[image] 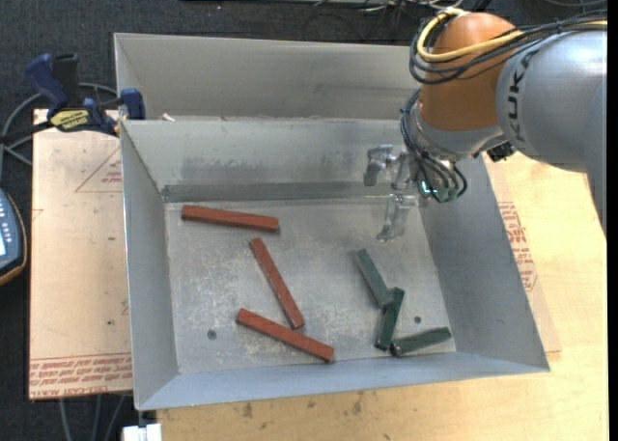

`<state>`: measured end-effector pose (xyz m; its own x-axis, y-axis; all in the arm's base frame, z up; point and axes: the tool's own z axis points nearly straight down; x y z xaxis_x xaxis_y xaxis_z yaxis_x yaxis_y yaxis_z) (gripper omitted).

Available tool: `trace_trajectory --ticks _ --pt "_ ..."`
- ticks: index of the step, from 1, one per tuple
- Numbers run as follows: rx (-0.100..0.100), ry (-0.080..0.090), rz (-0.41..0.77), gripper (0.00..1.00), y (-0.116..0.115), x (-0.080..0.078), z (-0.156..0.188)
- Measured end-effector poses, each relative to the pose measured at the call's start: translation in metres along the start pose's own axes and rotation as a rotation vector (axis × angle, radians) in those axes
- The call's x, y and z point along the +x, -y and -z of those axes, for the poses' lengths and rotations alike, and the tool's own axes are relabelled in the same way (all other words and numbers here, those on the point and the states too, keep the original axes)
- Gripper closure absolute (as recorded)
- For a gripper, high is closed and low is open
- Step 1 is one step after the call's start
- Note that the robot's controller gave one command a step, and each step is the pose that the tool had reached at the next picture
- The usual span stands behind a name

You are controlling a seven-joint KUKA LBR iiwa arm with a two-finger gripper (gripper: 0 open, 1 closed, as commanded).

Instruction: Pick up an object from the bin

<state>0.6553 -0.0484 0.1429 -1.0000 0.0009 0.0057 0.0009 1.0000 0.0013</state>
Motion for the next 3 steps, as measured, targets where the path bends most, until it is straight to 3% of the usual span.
trace_trajectory --ticks 1,2,3 --pt "0.000 0.002 0.631 0.00 -0.021 0.105 -0.033" --pt "0.003 0.008 0.959 0.00 0.002 0.141 -0.074" --pt "0.005 0.009 0.960 1.00 0.002 0.140 -0.073"
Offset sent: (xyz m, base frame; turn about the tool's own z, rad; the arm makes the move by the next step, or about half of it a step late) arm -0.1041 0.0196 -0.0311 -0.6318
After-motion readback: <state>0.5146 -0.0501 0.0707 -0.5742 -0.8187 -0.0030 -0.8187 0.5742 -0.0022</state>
